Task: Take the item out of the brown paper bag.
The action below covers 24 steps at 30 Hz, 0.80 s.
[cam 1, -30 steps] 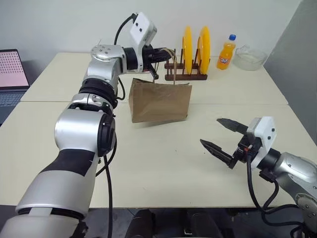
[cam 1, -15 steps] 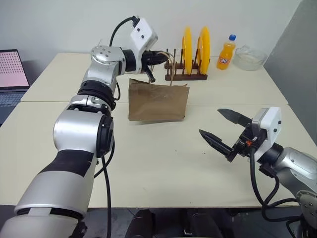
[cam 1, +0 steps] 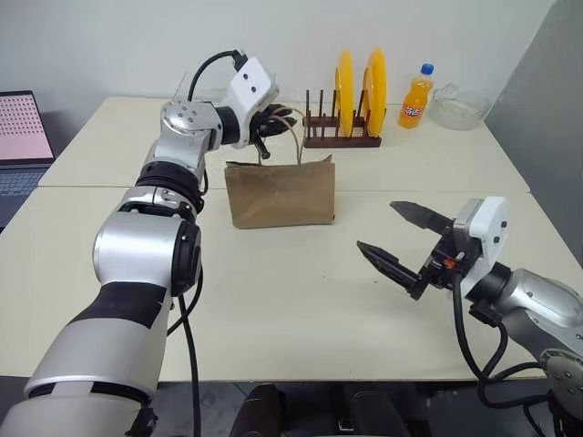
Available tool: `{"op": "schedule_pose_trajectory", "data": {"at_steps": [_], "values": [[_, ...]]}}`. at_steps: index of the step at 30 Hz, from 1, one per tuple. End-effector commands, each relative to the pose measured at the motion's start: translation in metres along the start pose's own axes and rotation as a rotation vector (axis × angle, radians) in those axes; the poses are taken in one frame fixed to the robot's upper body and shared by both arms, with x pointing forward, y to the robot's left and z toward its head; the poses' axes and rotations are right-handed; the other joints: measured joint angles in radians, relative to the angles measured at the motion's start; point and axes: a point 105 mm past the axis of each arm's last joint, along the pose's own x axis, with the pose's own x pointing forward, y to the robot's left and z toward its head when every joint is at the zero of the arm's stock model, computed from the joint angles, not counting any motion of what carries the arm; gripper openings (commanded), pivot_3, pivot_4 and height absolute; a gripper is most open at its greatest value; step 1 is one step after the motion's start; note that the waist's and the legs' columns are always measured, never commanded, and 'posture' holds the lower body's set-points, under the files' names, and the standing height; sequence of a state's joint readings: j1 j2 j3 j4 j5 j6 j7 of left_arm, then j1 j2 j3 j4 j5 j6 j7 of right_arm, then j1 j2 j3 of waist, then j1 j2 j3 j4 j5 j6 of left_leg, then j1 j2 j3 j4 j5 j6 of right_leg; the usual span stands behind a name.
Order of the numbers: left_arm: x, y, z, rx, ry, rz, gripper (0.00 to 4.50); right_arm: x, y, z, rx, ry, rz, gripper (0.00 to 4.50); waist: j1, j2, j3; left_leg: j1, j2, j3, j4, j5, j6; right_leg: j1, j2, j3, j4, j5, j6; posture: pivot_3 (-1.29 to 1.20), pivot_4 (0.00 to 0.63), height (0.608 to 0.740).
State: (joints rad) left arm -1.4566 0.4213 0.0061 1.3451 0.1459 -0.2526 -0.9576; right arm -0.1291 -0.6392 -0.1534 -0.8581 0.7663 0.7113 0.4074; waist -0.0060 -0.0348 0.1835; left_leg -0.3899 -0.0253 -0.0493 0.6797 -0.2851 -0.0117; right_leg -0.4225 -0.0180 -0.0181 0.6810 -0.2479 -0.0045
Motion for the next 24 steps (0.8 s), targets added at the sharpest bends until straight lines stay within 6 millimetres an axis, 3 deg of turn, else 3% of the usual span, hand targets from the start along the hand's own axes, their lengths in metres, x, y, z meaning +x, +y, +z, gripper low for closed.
{"op": "schedule_pose_trajectory", "data": {"at_steps": [1, 3, 18, 21, 24], "values": [[-0.009, 0.008, 0.009, 0.028, -0.032, 0.001, 2.14, 0.001, 0.002, 0.008, -0.036, -0.027, 0.010, 4.50, 0.000, 0.000, 0.000, 0.000, 0.000, 0.000, 0.000, 0.000, 0.000, 0.000, 0.000, 0.000, 0.000, 0.000, 0.000, 0.00, 0.150, 0.740], [-0.014, 0.004, 0.002, 0.028, -0.017, -0.039, 2.69, 0.002, 0.002, 0.008, -0.040, -0.026, 0.019, 4.50, -0.002, 0.000, 0.000, 0.000, 0.000, 0.000, 0.000, 0.000, 0.000, 0.000, 0.000, 0.000, 0.000, 0.000, 0.000, 0.00, 0.150, 0.740], [-0.074, 0.019, -0.024, -0.069, -0.030, -0.043, 2.69, 0.015, -0.003, -0.001, -0.099, -0.008, 0.081, 4.50, -0.005, 0.000, 0.000, 0.002, 0.000, 0.000, 0.000, 0.000, 0.000, 0.001, 0.000, 0.001, 0.000, 0.000, 0.000, 0.00, 0.150, 0.740], [-0.106, 0.023, -0.023, -0.064, -0.062, 0.039, 2.69, 0.022, -0.012, 0.001, -0.125, -0.021, 0.083, 4.50, -0.019, 0.000, 0.000, 0.003, 0.001, 0.001, 0.000, 0.000, 0.000, 0.001, 0.000, 0.002, 0.001, 0.000, 0.000, 0.00, 0.150, 0.740], [-0.134, 0.012, -0.017, -0.085, -0.089, 0.155, 2.69, 0.027, -0.023, 0.003, -0.139, -0.046, 0.067, 4.50, -0.028, 0.000, 0.000, 0.004, 0.001, 0.001, -0.001, 0.000, 0.000, 0.001, 0.000, 0.004, 0.001, 0.000, 0.000, 0.00, 0.150, 0.740]]}}
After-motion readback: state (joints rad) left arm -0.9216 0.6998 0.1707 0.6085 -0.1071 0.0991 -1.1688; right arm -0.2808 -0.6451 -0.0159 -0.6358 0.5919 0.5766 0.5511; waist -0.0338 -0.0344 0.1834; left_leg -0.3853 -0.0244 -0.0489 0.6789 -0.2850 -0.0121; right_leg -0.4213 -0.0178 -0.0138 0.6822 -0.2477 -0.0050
